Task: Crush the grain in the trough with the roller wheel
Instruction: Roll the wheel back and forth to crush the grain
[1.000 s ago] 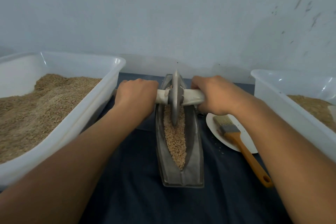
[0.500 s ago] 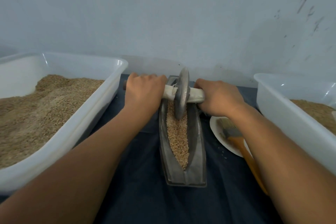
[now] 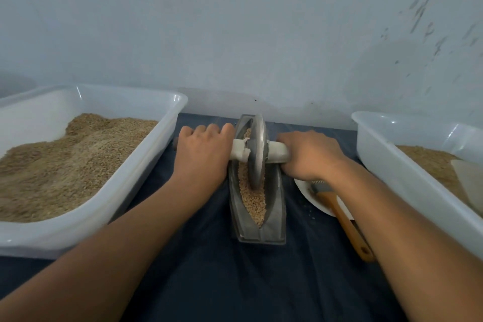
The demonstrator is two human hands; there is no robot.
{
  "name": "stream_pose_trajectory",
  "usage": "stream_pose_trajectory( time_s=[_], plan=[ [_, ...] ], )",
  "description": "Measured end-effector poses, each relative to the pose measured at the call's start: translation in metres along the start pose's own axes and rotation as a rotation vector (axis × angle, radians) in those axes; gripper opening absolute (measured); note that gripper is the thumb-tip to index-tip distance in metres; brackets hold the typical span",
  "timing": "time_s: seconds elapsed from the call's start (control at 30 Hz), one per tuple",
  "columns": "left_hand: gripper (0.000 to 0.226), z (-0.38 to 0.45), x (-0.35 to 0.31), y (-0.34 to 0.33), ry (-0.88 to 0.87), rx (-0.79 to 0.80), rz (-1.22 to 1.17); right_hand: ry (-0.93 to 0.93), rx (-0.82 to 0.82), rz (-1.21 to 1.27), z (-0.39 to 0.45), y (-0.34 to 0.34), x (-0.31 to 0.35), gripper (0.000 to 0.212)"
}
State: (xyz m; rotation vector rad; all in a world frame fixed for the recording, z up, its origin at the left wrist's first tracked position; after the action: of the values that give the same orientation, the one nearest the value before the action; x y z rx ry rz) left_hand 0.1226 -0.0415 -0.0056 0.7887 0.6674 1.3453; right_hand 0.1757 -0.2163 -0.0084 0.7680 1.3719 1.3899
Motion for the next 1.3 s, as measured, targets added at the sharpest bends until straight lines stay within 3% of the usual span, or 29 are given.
stream_pose_trajectory(
  time_s=[0.27, 0.6, 0.9, 1.07, 1.3],
  plan=[
    [0.033, -0.024, -0.007, 0.02, 0.0, 0.155, 0.037, 0.037, -0.014, -0.001, -0.051, 0.019, 0.014, 0.031],
    [0.042, -0.044, -0.01, 0.033, -0.013, 0.236, 0.053, 0.116, -0.092, -0.057, -0.077, 0.035, 0.03, 0.031],
    [0.032, -0.005, -0.012, 0.014, -0.04, 0.259, 0.055, -0.054, 0.003, 0.021, -0.036, 0.001, 0.001, 0.03],
    [0.027, 0.012, -0.002, -0.006, -0.02, 0.295, 0.048, -0.058, -0.045, -0.008, -0.009, -0.003, -0.004, 0.029],
    [0.023, 0.04, 0.002, -0.019, 0.03, 0.258, 0.04, -0.037, 0.054, 0.056, 0.028, -0.012, -0.013, 0.037]
  ],
)
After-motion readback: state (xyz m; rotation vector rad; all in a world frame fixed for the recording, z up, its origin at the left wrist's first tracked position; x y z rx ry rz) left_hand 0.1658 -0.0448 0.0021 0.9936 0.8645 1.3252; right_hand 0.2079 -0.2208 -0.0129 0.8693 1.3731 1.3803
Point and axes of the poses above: each hand's wrist, its own z-axis towards the middle knuckle, its own y-axis out of the back of the hand, x = y × z, the point moved 8 cm from there along z, towards the middle knuckle, and after that the axes turned 8 degrees about -z, right-handed, at the moved point
